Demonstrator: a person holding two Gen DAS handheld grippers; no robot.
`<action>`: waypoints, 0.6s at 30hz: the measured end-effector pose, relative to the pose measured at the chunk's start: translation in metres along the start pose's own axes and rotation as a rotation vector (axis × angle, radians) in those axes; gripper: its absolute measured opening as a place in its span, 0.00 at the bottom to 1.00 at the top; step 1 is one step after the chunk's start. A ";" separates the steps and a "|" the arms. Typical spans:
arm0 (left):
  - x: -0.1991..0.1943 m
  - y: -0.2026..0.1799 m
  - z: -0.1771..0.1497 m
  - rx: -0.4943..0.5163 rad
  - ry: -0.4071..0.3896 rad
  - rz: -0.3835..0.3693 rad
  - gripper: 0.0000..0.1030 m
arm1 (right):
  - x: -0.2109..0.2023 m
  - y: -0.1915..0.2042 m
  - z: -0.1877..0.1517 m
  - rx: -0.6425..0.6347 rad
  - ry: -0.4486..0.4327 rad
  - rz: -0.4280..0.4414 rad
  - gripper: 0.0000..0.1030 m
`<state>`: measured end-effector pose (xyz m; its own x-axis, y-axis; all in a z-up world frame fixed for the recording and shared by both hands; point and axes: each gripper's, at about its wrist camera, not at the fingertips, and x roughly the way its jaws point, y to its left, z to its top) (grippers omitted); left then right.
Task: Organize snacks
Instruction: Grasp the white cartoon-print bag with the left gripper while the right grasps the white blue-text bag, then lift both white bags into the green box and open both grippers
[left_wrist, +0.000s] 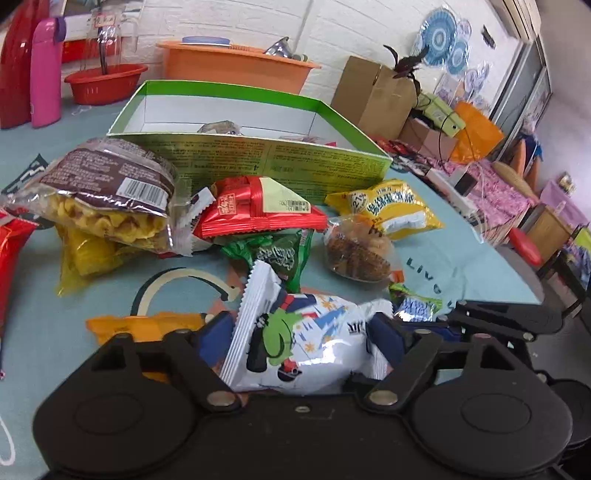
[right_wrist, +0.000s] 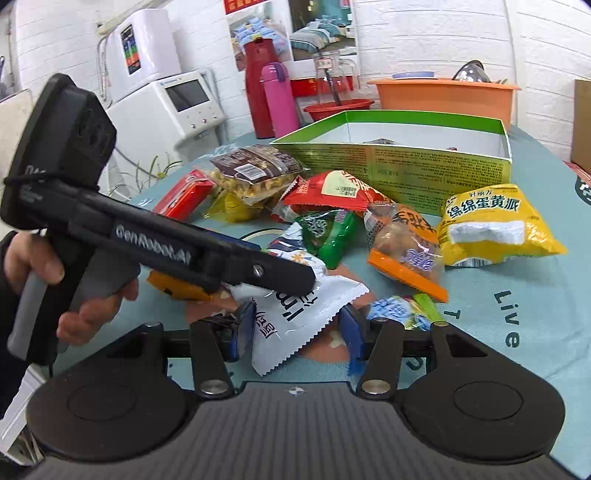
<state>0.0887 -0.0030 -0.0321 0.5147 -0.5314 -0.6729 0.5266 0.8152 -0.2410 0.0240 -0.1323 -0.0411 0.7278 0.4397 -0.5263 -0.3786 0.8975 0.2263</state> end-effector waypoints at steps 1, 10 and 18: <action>0.000 -0.004 -0.002 0.015 -0.005 0.007 0.88 | 0.002 0.000 -0.001 0.000 -0.001 -0.002 0.80; -0.042 -0.014 0.007 -0.043 -0.140 0.002 0.83 | -0.018 0.005 0.015 -0.055 -0.059 0.020 0.63; -0.051 -0.023 0.085 0.001 -0.306 0.015 0.84 | -0.031 -0.008 0.077 -0.172 -0.272 -0.026 0.63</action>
<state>0.1083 -0.0141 0.0670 0.7023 -0.5640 -0.4344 0.5181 0.8234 -0.2314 0.0485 -0.1510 0.0366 0.8560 0.4303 -0.2867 -0.4319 0.8999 0.0611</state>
